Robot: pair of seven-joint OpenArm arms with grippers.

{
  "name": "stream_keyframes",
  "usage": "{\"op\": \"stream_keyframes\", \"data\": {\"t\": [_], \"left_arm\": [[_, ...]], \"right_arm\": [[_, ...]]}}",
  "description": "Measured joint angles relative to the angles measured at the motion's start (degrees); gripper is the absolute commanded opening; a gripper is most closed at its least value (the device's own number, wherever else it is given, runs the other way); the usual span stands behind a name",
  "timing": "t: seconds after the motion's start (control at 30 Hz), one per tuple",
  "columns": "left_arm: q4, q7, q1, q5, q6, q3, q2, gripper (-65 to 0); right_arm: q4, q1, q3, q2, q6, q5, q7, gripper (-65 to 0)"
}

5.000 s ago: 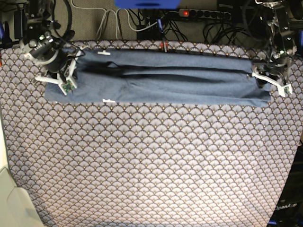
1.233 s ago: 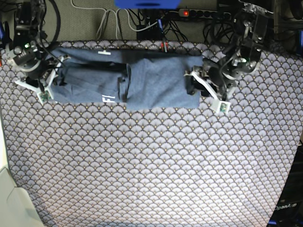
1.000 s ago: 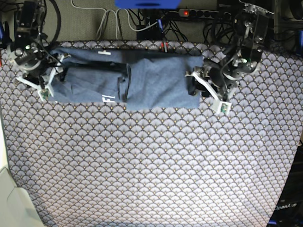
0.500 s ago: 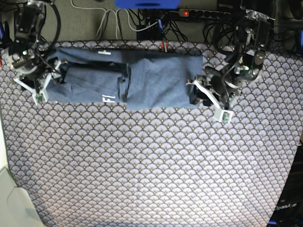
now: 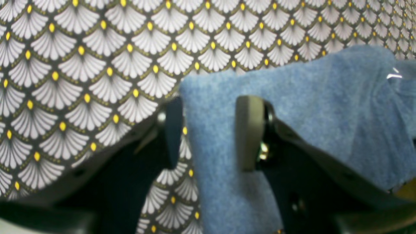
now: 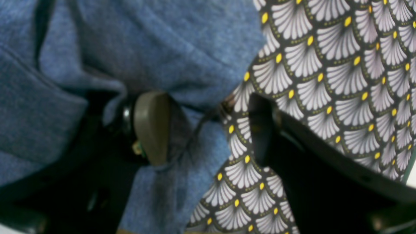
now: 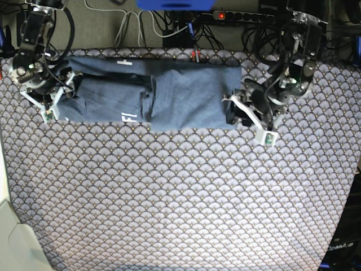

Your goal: Fold the T-shirt properly

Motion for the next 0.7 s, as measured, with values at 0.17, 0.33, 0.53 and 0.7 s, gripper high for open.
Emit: {"op": "stream_keyframes", "data": {"t": [0.17,0.33,0.53,0.7], "left_arm": [[0.37,0.02,0.04,0.02,0.13,0.00,0.00,-38.7],[0.48,0.04,0.04,-0.44,0.17,0.02,-1.14,-38.7],[0.50,0.02,0.07,-0.39,0.17,-0.04,-1.57,-38.7],[0.50,0.04,0.07,-0.17,0.15,-0.04,-1.57,-38.7]], "right_arm": [[-1.22,-0.24,0.22,-0.20,-0.04,0.44,1.07,-25.8],[-3.39,0.04,3.28,-0.11,-0.04,7.63,0.46,-25.8],[-3.34,-1.22,3.87,-0.13,0.00,12.44,-0.15,-26.0],[-3.04,-2.38,3.61,-0.07,-0.02,15.04,0.20,-32.5]]}}
